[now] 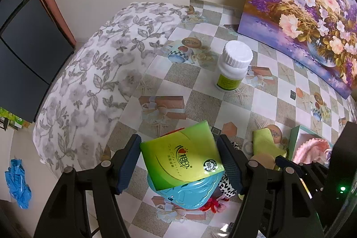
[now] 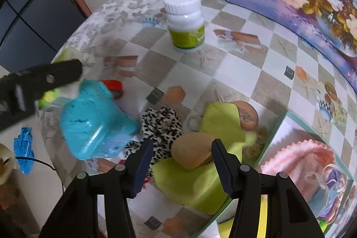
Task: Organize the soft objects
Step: 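Grasp the beige round puff with the right tool while the left tool holds the green packet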
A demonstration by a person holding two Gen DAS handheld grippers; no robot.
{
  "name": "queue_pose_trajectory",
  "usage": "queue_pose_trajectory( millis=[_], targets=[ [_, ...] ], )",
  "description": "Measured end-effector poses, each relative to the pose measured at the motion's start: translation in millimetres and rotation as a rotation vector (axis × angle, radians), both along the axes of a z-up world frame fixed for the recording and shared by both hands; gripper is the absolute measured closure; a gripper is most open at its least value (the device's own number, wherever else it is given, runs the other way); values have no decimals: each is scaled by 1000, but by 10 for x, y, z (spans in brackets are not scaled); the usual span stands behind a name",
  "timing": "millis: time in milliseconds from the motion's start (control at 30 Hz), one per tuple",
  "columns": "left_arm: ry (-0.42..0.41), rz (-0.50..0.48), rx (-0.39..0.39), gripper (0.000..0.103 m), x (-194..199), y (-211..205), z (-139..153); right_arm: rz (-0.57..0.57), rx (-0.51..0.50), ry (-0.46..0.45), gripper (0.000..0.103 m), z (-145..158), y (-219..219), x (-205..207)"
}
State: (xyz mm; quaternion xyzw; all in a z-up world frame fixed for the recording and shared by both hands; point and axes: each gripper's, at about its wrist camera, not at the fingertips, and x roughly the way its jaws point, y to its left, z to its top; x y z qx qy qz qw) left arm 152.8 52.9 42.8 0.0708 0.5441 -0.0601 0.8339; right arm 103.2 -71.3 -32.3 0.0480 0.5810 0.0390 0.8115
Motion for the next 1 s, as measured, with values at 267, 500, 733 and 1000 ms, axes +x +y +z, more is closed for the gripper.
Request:
queue_pose_trajectory(
  millis=[267, 500, 733, 1000],
  targets=[
    [6, -3, -4, 32, 7, -9, -24, -11, -30, 49, 45, -252, 4, 47],
    [13, -7, 1, 32, 18, -19, -61, -29, -29, 42, 45, -304, -41, 101],
    [23, -13, 11, 32, 39, -50, -111, -28, -20, 26, 55, -306, -54, 102],
    [10, -31, 24, 32, 2, -101, -71, -75, 12, -26, 56, -75, -226, 4]
  ],
)
